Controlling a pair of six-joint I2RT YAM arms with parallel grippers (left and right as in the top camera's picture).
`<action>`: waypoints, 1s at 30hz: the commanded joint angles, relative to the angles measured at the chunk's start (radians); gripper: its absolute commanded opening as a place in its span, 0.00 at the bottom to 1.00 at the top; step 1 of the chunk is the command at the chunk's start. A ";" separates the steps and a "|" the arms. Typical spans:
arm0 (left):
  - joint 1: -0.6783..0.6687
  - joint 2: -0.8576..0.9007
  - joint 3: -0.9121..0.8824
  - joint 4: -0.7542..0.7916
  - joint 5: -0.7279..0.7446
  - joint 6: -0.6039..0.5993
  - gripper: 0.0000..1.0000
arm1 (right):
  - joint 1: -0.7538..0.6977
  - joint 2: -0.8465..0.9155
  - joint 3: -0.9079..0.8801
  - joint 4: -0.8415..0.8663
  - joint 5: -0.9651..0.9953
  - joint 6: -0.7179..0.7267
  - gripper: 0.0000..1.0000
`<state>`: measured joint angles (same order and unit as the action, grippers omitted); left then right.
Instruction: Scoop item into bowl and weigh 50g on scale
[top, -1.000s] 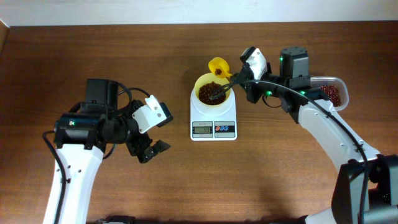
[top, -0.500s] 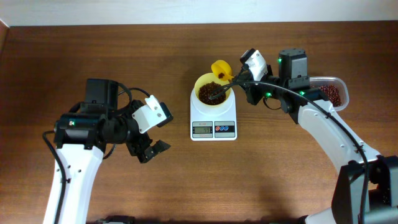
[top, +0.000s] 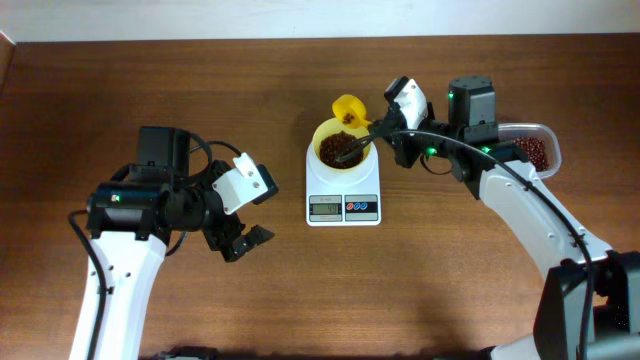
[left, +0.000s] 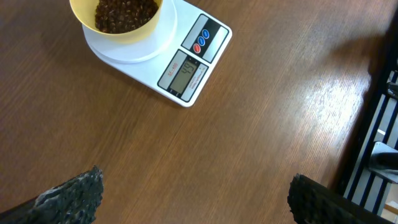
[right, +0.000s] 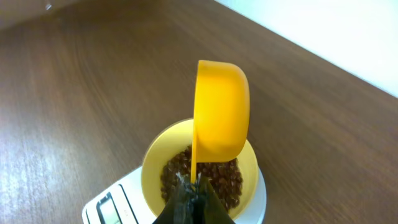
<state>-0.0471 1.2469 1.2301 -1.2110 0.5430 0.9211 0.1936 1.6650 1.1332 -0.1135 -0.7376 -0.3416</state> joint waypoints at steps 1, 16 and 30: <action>0.006 -0.015 -0.003 -0.001 0.014 0.012 0.99 | 0.024 -0.028 0.011 -0.082 0.096 0.012 0.04; 0.006 -0.015 -0.003 -0.001 0.014 0.012 0.99 | 0.042 -0.029 0.011 -0.074 0.069 0.013 0.04; 0.006 -0.015 -0.003 -0.001 0.014 0.012 0.99 | 0.042 -0.071 0.012 -0.048 0.069 0.013 0.04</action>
<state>-0.0471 1.2469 1.2301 -1.2110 0.5430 0.9211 0.2283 1.6146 1.1370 -0.1646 -0.6662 -0.3393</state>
